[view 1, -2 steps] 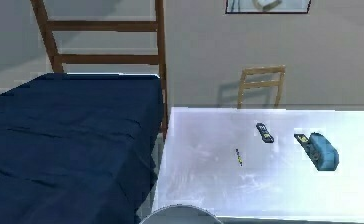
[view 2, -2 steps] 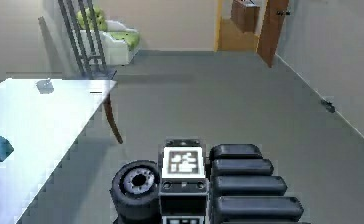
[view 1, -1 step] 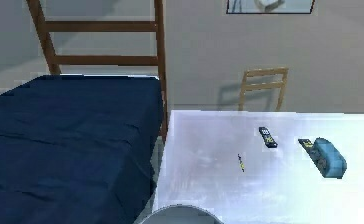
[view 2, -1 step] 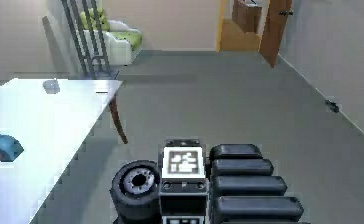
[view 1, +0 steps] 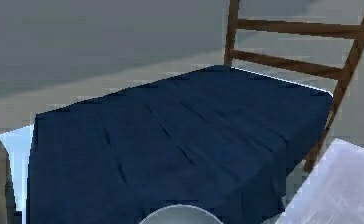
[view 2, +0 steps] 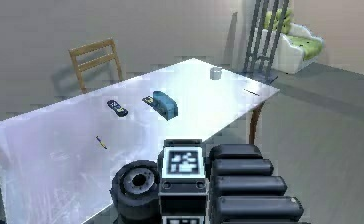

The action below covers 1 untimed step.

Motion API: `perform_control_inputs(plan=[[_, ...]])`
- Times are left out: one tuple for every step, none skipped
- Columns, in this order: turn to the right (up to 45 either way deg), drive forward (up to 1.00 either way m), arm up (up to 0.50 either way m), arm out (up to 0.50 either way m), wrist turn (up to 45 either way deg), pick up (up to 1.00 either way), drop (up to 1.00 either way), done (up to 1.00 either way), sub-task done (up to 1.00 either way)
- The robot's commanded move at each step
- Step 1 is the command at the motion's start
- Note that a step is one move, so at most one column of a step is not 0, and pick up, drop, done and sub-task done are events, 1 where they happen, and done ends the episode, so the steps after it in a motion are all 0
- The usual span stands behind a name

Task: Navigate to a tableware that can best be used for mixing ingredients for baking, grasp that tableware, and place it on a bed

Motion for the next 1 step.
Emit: perform_control_inputs(plan=[[-45.0, 0.0, 0.0, 0.0, 0.0, 0.0, 0.0, 0.0, 0.0]])
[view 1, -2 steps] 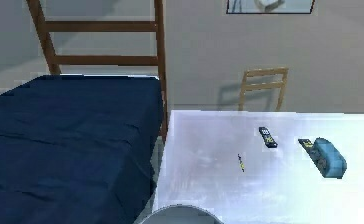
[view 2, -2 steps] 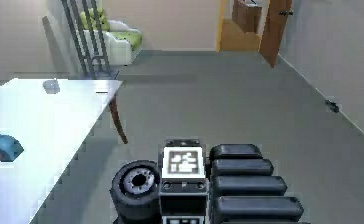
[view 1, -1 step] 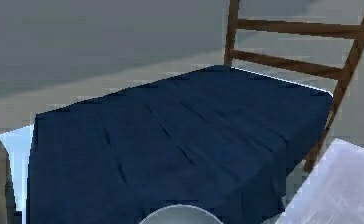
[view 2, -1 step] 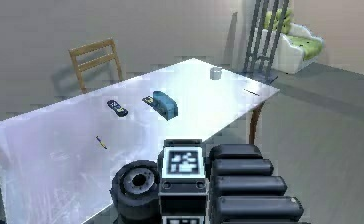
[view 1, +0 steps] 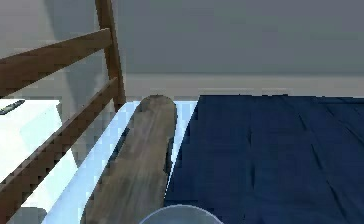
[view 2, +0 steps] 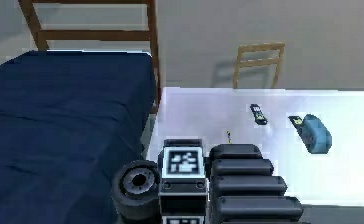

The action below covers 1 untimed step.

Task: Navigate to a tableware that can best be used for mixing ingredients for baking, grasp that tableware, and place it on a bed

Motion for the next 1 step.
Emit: perform_control_inputs(plan=[[-33.0, 0.0, 0.0, 0.0, 0.0, 0.0, 0.0, 0.0, 0.0]])
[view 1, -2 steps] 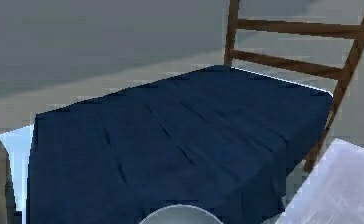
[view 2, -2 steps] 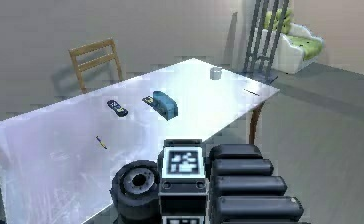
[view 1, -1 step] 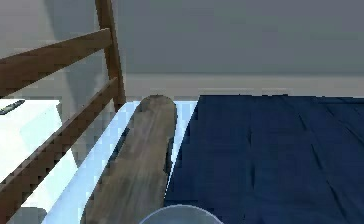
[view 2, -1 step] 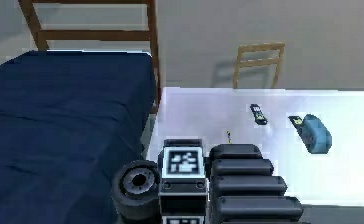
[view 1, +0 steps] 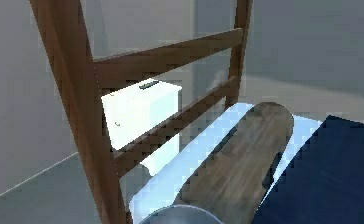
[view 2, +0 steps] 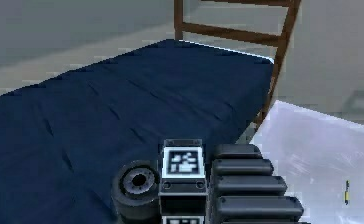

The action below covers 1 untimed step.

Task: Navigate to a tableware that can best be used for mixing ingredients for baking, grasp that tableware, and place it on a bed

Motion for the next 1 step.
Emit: perform_control_inputs(plan=[[0.0, 0.0, 0.0, 0.48, 0.0, 0.0, 0.0, 0.0, 0.0]])
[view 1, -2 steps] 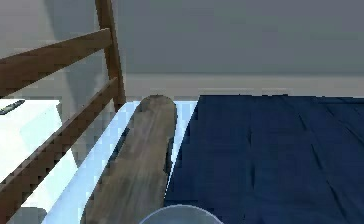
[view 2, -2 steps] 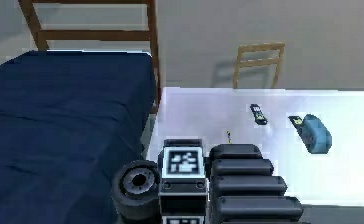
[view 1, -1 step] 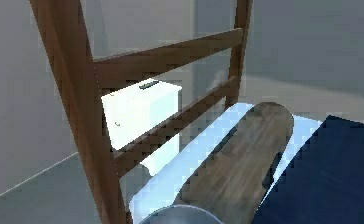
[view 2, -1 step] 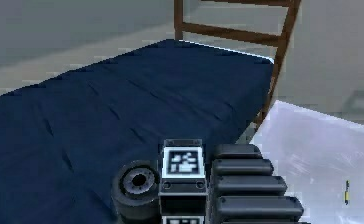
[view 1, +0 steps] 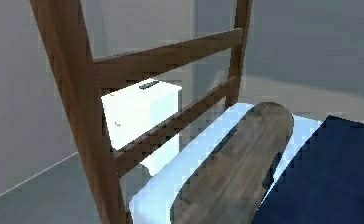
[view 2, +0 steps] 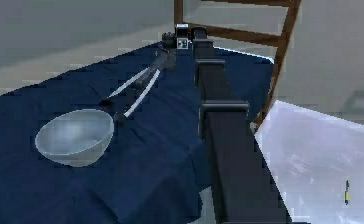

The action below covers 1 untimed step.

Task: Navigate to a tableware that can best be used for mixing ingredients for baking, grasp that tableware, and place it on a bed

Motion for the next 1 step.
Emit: perform_control_inputs(plan=[[0.0, 0.0, 0.0, 0.0, 39.0, 0.0, 0.0, 0.0, 0.0]])
